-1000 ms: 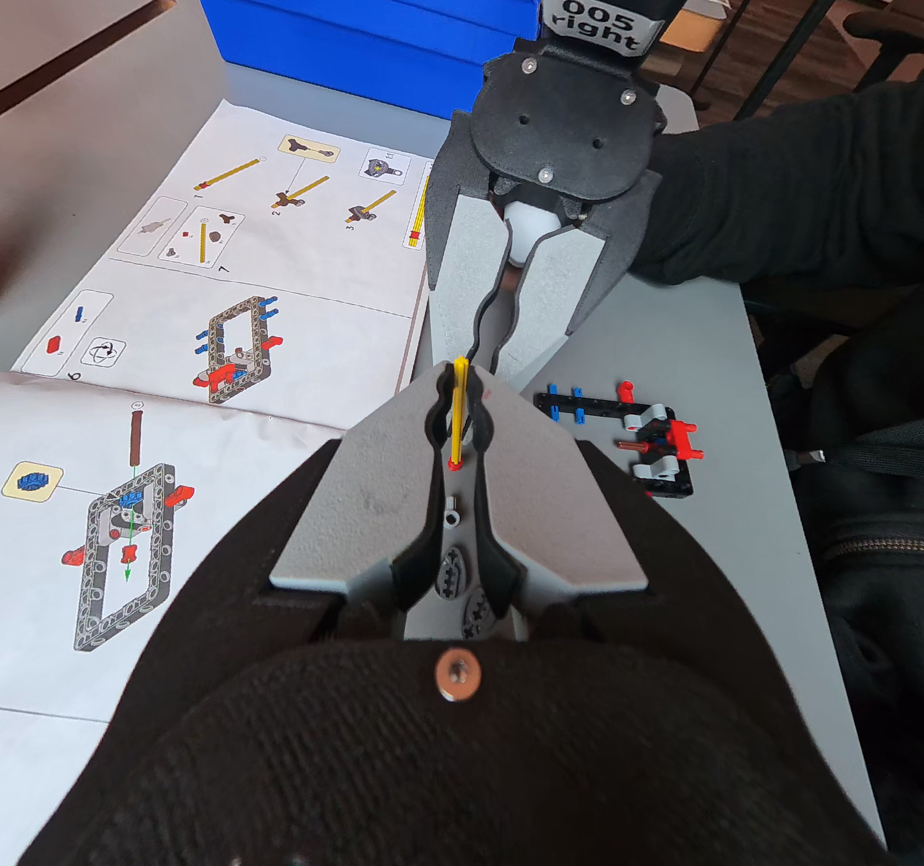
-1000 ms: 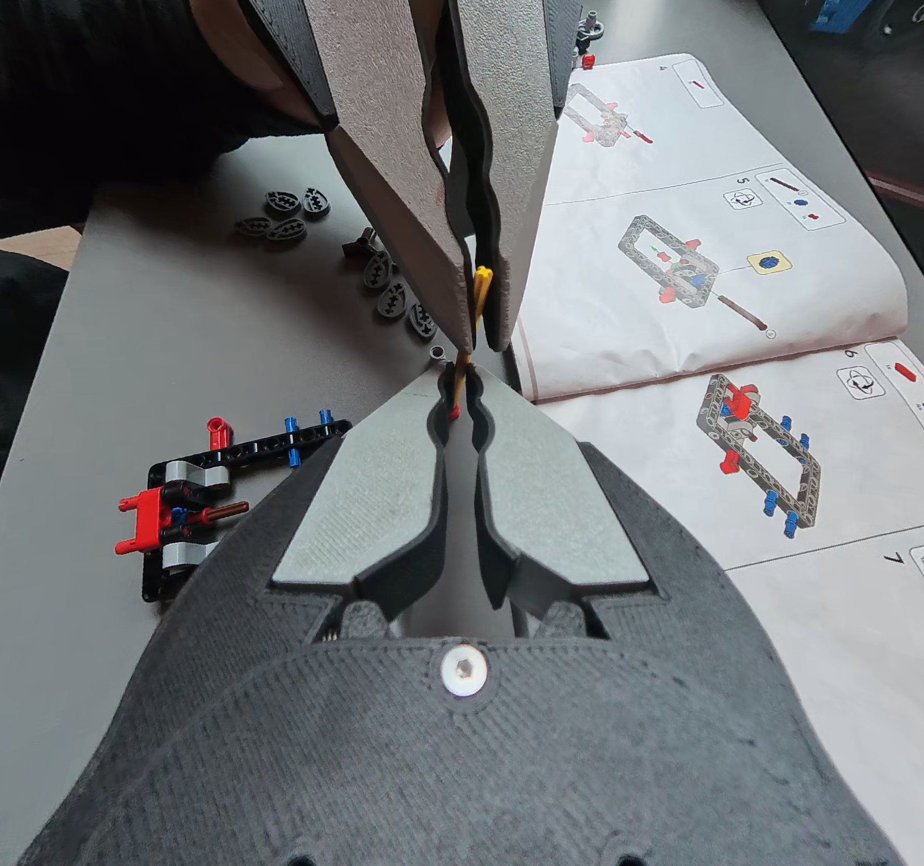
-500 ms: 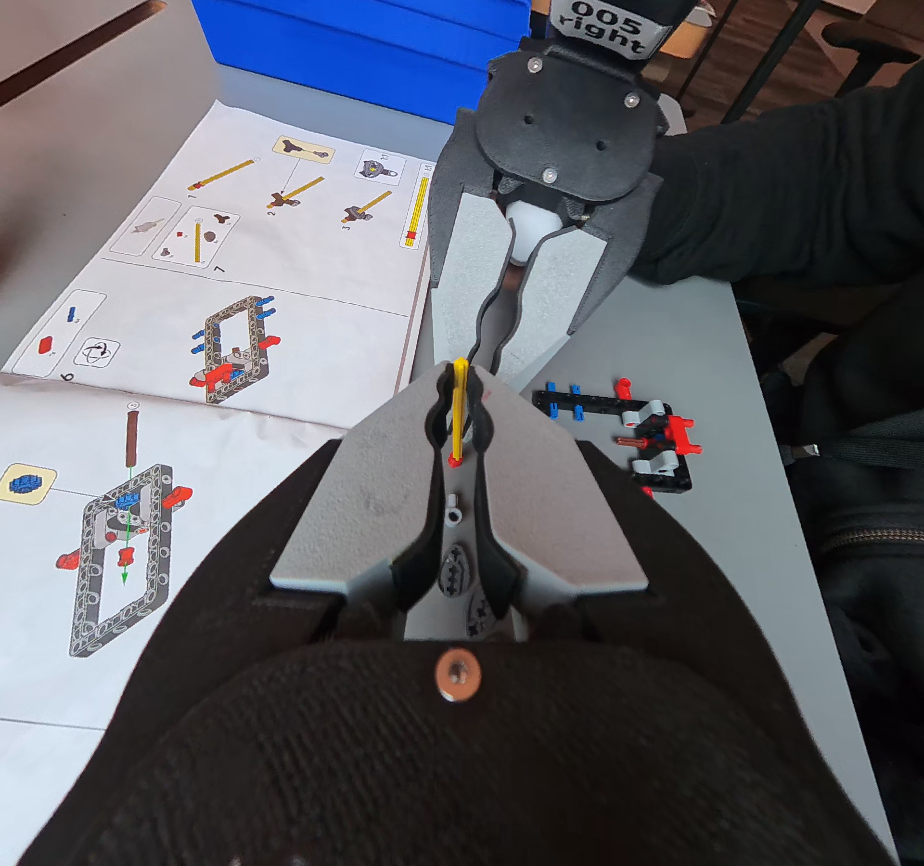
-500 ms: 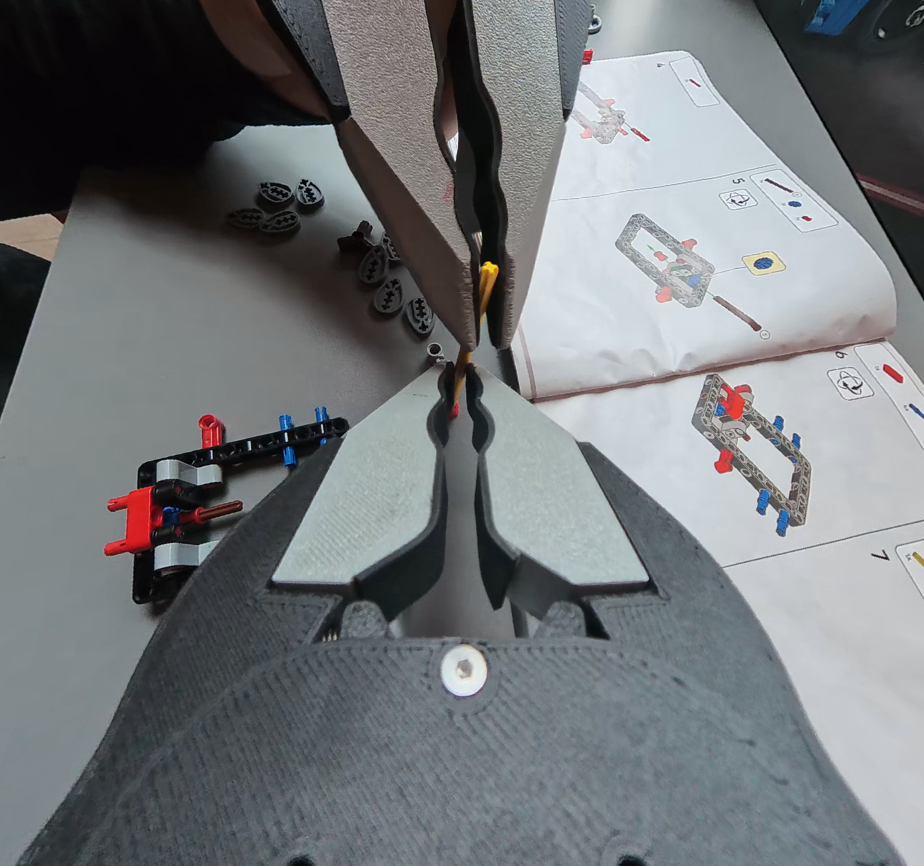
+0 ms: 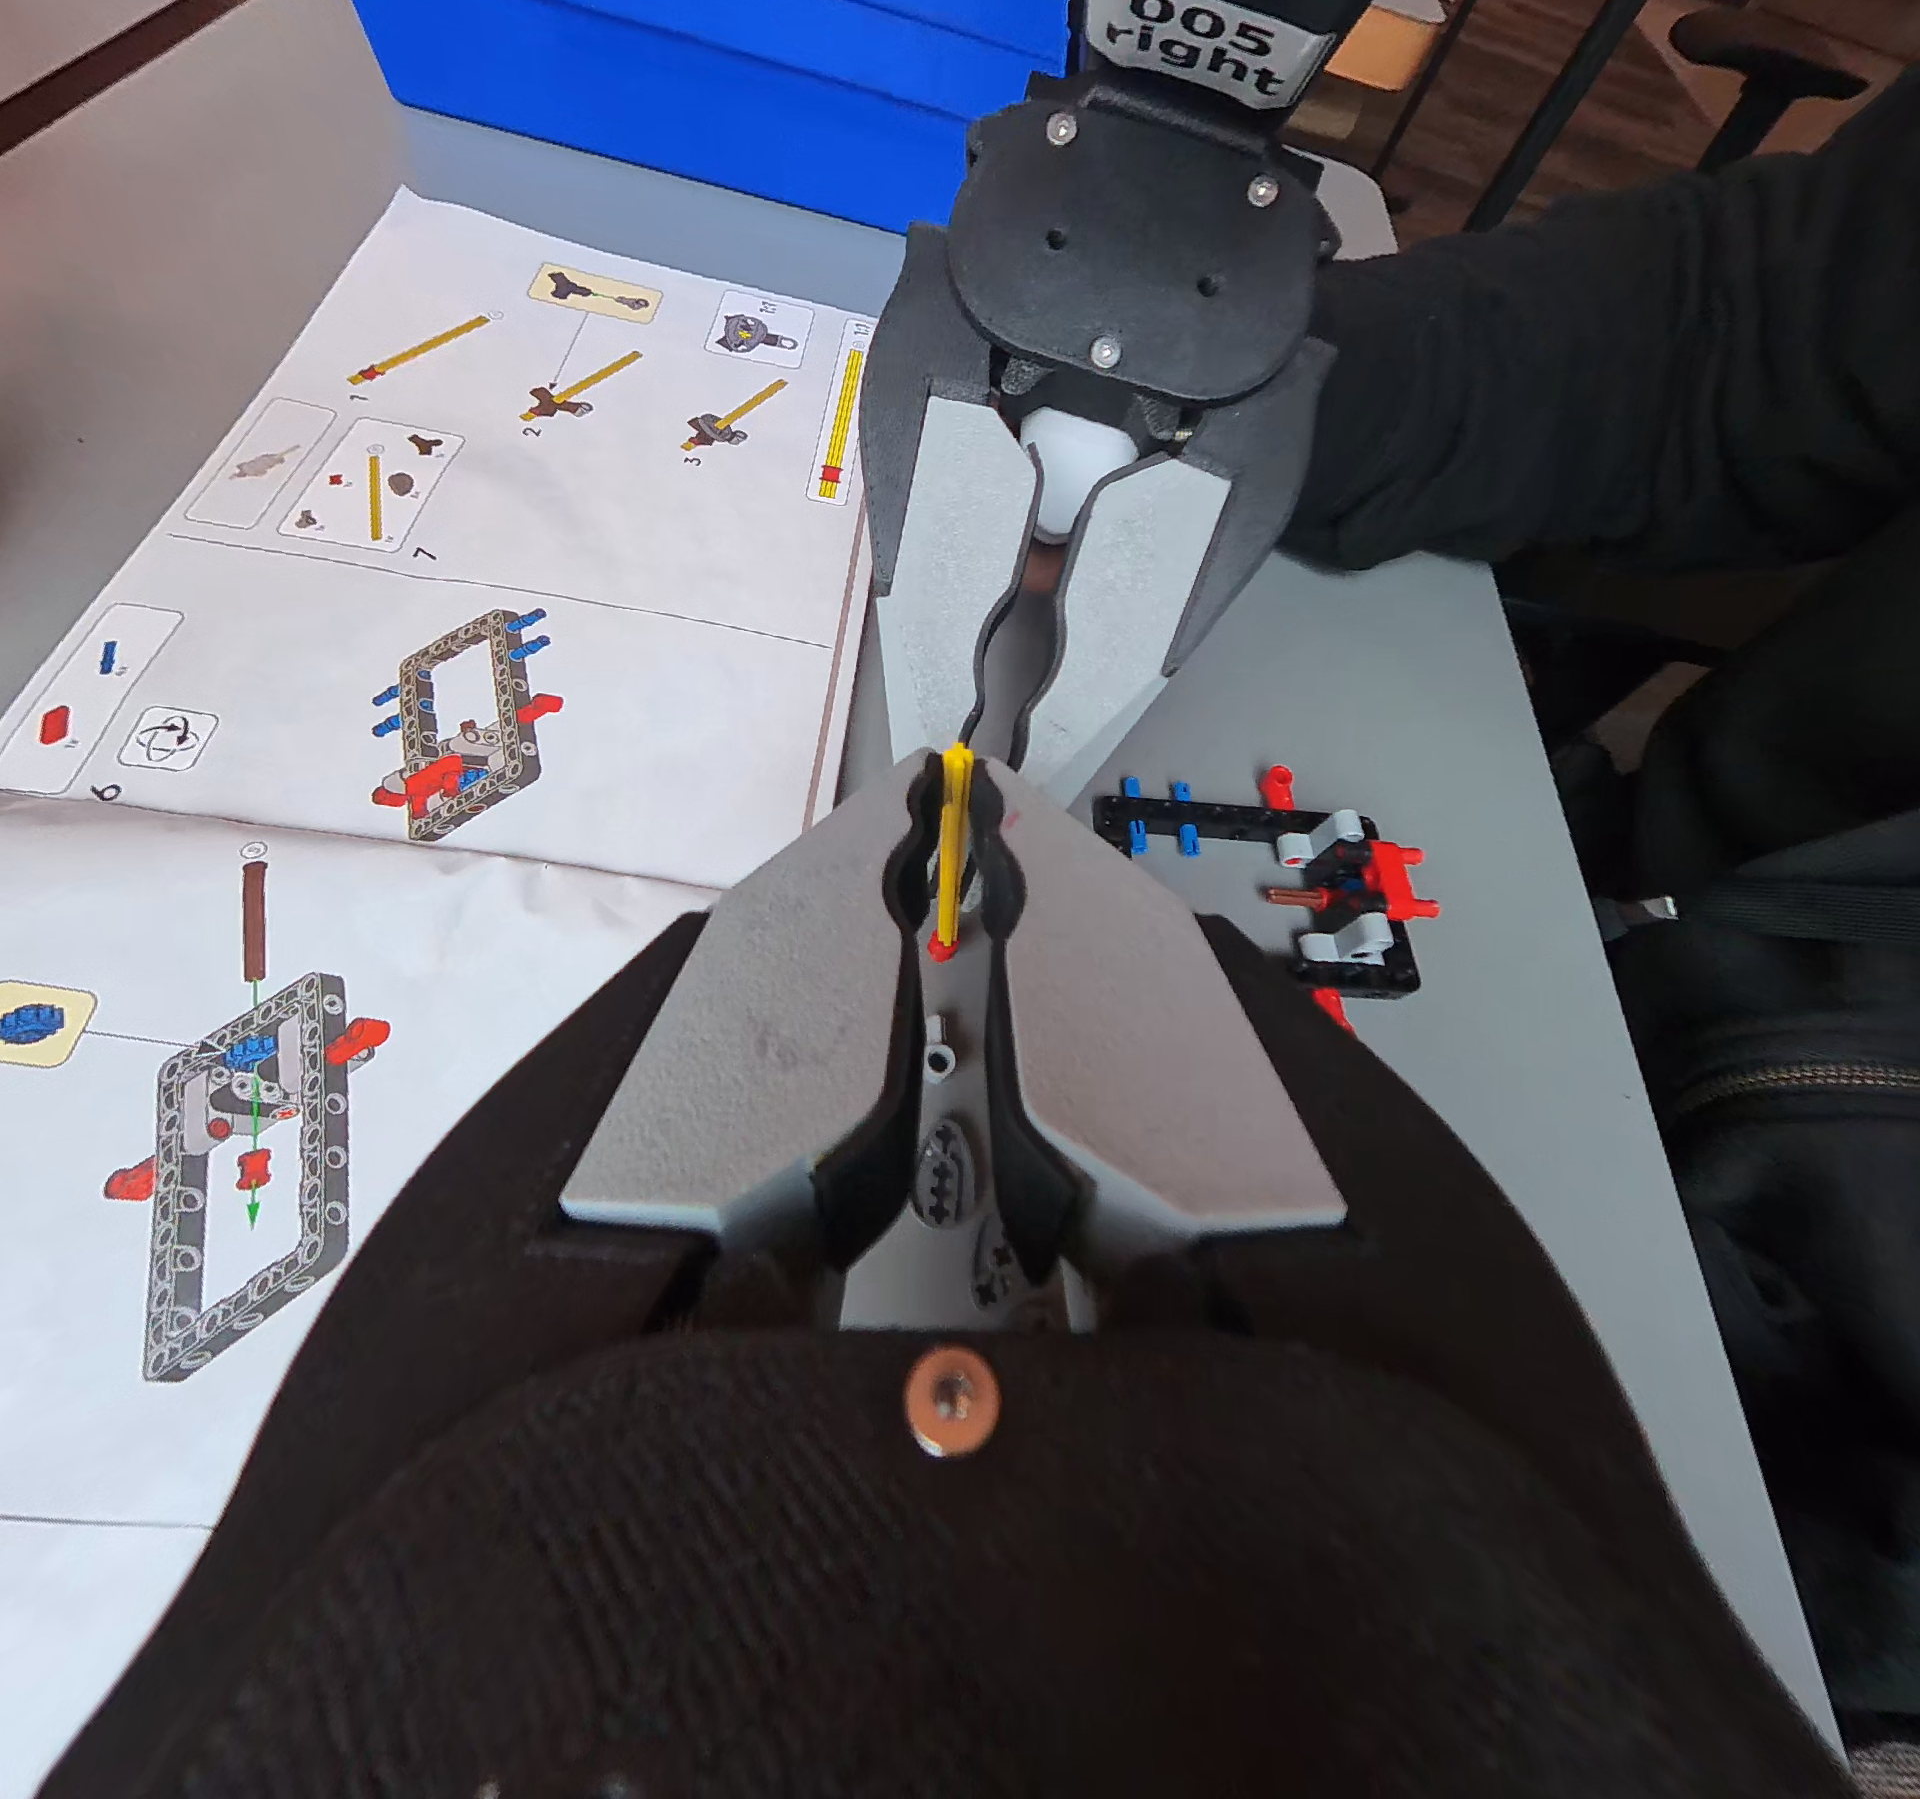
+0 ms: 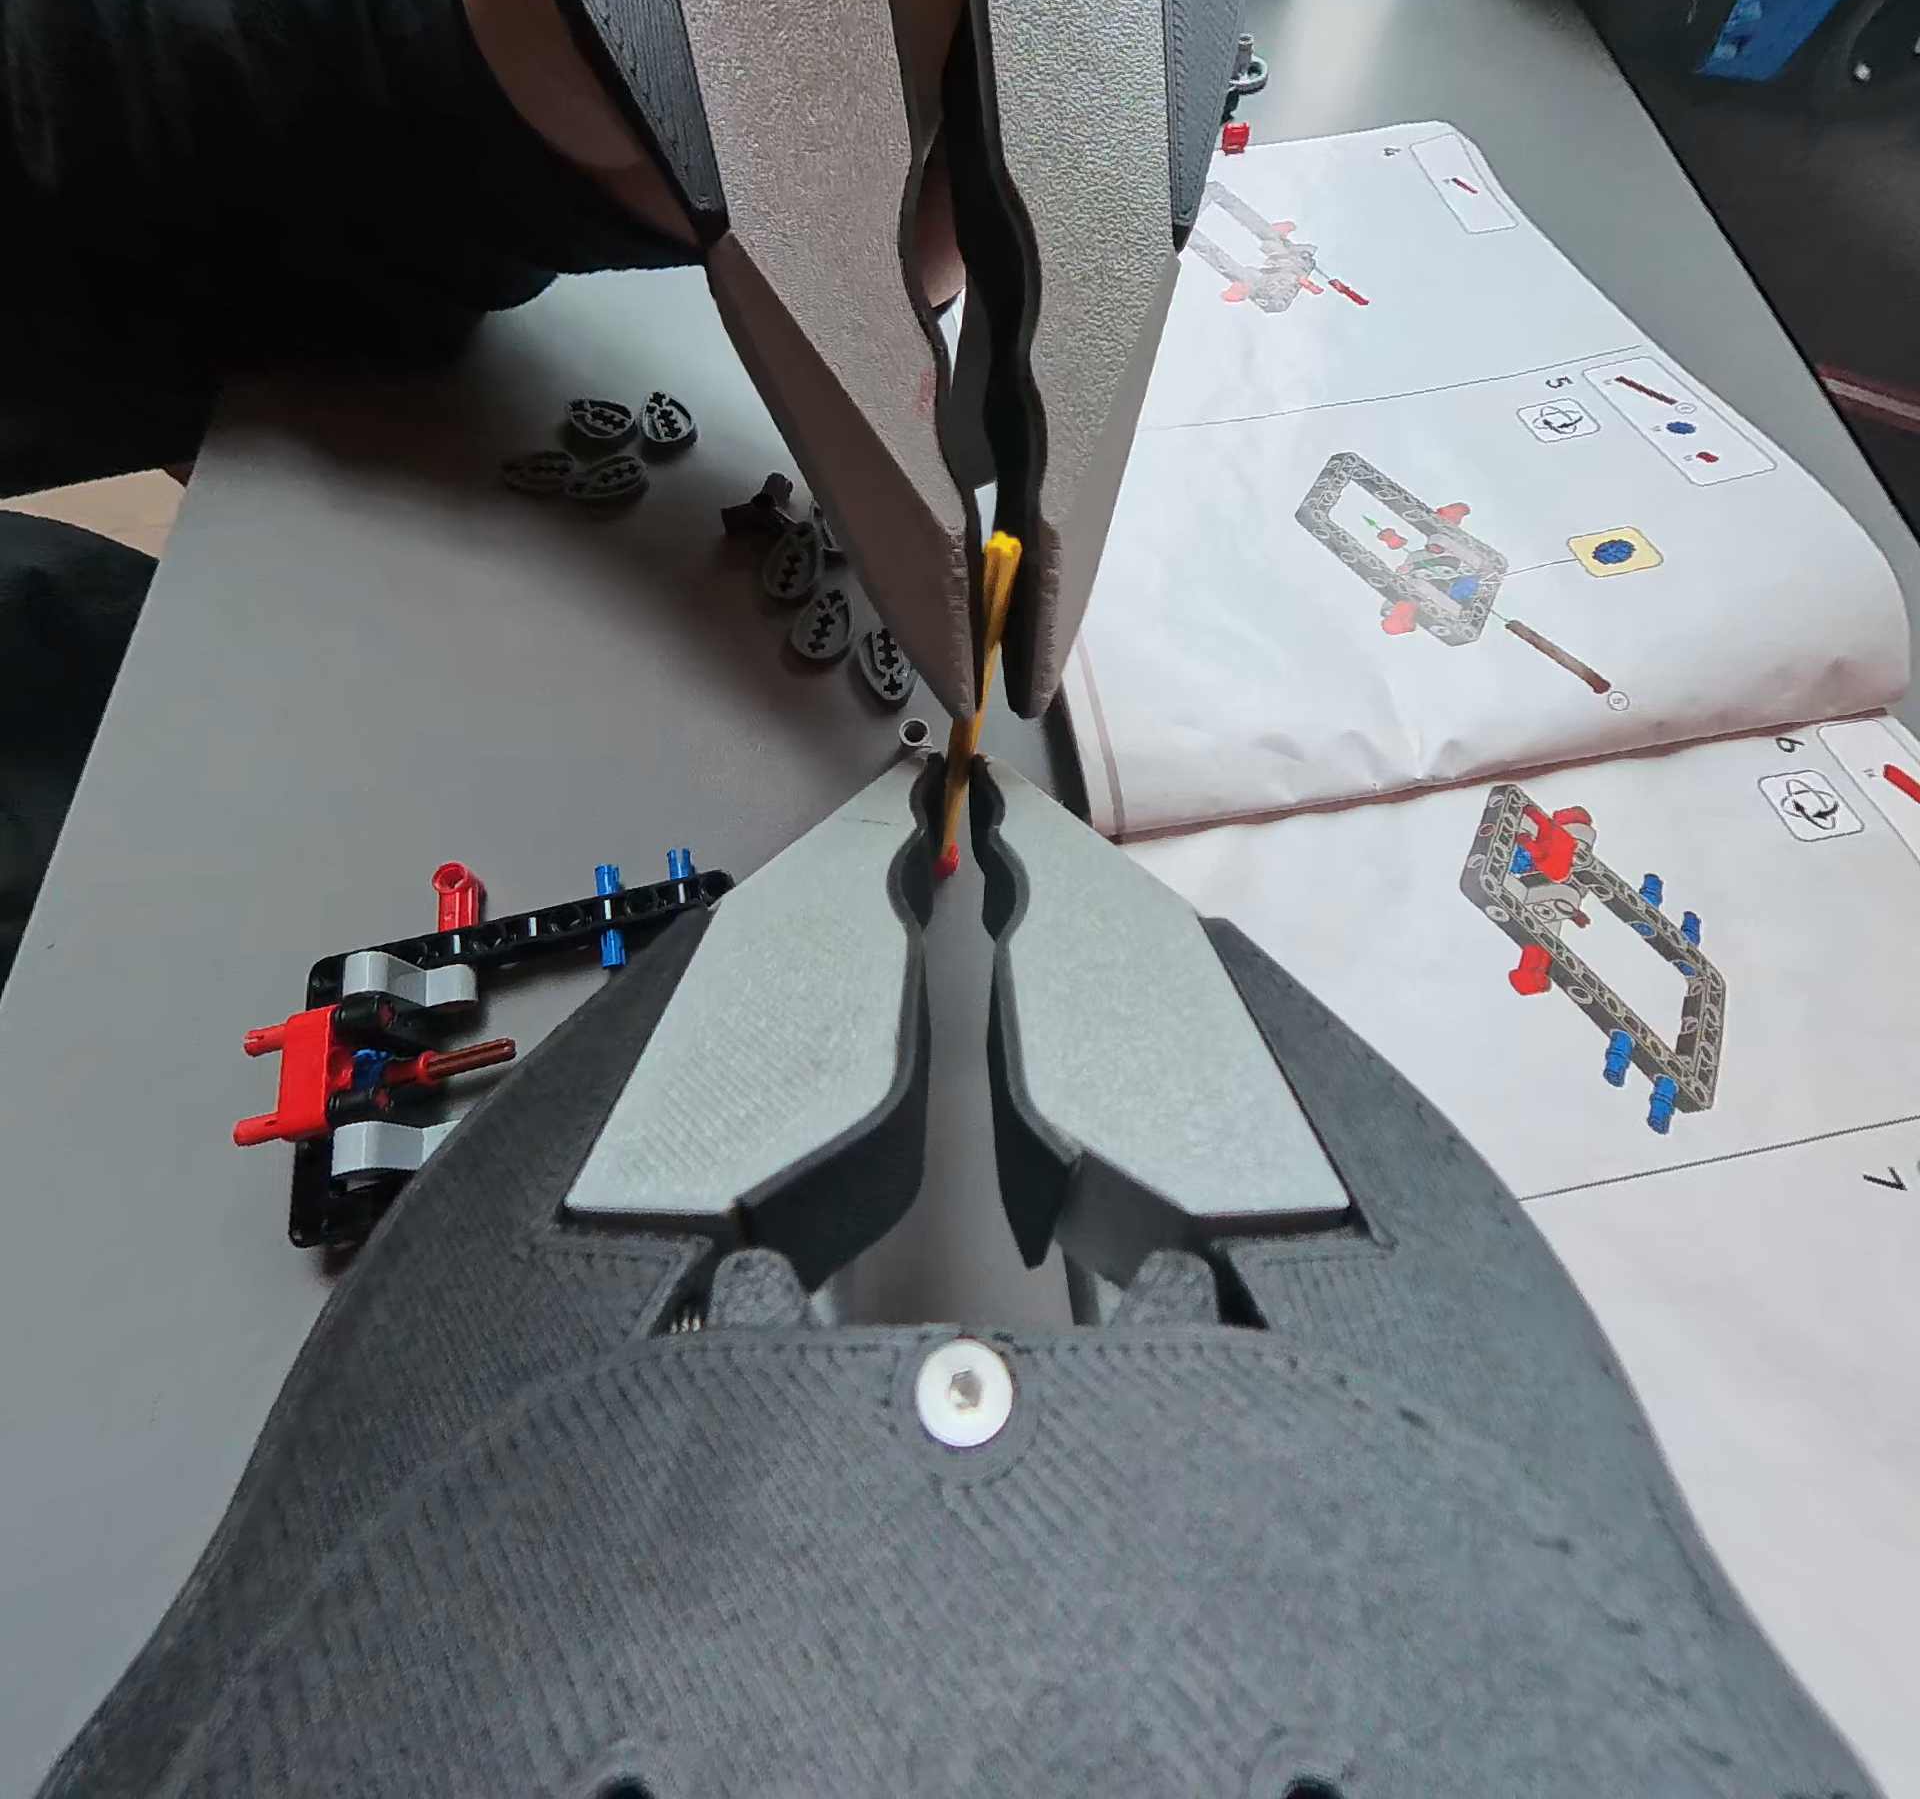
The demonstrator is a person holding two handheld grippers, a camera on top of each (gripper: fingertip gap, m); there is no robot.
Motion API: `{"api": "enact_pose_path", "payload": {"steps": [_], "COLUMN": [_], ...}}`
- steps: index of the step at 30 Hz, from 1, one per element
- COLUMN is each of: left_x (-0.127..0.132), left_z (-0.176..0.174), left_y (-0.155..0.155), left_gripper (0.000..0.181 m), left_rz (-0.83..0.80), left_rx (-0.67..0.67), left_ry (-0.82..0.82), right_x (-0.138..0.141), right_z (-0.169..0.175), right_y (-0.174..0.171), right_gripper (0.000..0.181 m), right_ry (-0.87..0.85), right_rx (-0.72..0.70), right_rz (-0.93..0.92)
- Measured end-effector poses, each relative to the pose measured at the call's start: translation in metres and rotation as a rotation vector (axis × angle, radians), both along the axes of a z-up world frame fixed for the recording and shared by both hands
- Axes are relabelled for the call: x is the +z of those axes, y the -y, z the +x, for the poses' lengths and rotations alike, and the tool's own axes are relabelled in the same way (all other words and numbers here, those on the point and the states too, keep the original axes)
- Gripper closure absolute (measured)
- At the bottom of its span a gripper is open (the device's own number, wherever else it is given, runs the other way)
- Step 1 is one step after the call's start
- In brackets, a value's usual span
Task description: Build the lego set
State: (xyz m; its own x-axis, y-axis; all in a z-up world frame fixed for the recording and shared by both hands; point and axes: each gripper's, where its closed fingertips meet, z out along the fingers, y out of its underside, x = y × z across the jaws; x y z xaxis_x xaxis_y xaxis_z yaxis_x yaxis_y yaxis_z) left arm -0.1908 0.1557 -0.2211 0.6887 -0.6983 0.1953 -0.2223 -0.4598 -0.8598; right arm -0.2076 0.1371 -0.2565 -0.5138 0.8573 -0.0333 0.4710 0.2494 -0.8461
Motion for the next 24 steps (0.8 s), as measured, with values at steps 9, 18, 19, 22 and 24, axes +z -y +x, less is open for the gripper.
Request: {"api": "enact_pose_path", "payload": {"steps": [9, 18, 19, 22, 24], "left_x": [-0.002, -0.003, -0.003, -0.003, -0.003], "left_z": [0.0, 0.001, 0.002, 0.001, 0.002], "left_y": [0.0, 0.0, 0.0, 0.0, -0.002], "left_gripper": [0.178, 0.179, 0.179, 0.179, 0.178], "left_rz": [0.0, -0.002, -0.003, 0.001, 0.01], "left_rx": [0.004, 0.0, -0.002, 0.005, 0.027], "left_ry": [-0.041, -0.038, -0.032, -0.031, -0.023], "right_x": [-0.002, -0.011, -0.011, -0.011, -0.011], "right_z": [0.0, 0.0, 0.0, 0.0, 0.001], "right_y": [0.0, 0.001, 0.001, 0.001, 0.001], "right_gripper": [0.18, 0.179, 0.179, 0.179, 0.179], "right_ry": [-0.004, 0.02, 0.021, 0.02, 0.022], "right_rx": [0.012, 0.019, 0.02, 0.024, 0.028], "right_rz": [0.014, 0.075, 0.077, 0.078, 0.077]}}
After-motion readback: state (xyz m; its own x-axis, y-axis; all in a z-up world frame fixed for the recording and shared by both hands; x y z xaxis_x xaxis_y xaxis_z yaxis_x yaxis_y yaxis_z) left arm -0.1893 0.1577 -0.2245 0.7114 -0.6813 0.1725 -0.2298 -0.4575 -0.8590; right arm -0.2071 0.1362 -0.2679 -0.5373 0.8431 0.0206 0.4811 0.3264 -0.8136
